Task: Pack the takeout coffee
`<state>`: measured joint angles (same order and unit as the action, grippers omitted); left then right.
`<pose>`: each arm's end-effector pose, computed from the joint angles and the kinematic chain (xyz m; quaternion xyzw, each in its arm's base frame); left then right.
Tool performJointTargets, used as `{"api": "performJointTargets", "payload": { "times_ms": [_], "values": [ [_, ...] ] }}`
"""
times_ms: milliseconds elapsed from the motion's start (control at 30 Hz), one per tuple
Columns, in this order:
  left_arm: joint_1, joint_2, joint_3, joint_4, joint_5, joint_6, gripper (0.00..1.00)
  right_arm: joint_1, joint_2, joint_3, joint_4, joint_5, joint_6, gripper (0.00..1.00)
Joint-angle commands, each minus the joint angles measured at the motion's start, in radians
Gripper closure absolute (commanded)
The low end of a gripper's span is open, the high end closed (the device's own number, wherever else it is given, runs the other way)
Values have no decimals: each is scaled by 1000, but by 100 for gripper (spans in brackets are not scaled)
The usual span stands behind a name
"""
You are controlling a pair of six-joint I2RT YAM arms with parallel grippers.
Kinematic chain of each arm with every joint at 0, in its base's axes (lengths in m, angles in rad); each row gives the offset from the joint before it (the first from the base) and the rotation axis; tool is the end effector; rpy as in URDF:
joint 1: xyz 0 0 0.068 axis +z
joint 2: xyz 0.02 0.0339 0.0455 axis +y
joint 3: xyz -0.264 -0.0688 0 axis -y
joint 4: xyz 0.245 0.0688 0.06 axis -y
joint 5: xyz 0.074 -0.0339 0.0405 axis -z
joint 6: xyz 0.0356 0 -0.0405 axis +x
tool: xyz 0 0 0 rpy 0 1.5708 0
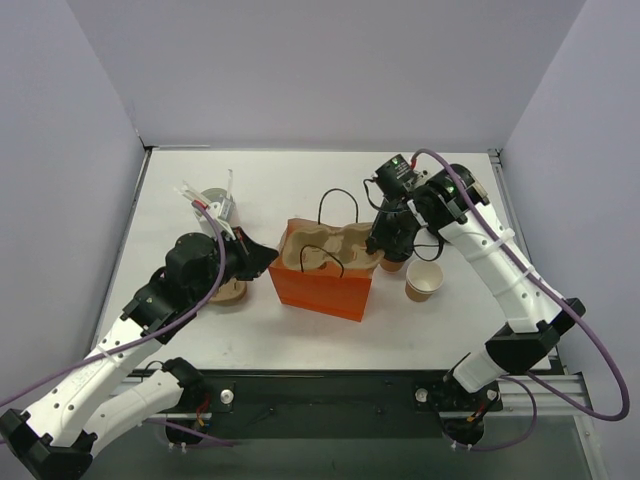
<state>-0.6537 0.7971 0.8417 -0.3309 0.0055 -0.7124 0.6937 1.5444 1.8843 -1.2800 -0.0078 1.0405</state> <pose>0.1449 -0.1113 0.3423 -0.0219 0.8005 -0.3798 0.4632 0.2218 0.1848 0.4271 0.1628 0.9366 0.2389 0.1978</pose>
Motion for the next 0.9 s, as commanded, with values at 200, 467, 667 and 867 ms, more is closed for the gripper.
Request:
{"api": "performJointTargets", "payload": {
  "times_ms": [200, 467, 667, 867],
  "values": [
    [-6, -13, 106, -9, 25, 83, 66, 6, -89, -80, 33, -9, -5, 85],
    [-4, 33, 312, -117, -27, 179, 59, 6, -109, -88, 64, 2, -14, 92],
    [-6, 164, 460, -209, 103, 180, 59, 9, -122, -96, 77, 5, -13, 93],
    [-17, 246, 488, -188, 203, 119, 50, 17, -135, -109, 97, 37, -17, 93]
  ]
}}
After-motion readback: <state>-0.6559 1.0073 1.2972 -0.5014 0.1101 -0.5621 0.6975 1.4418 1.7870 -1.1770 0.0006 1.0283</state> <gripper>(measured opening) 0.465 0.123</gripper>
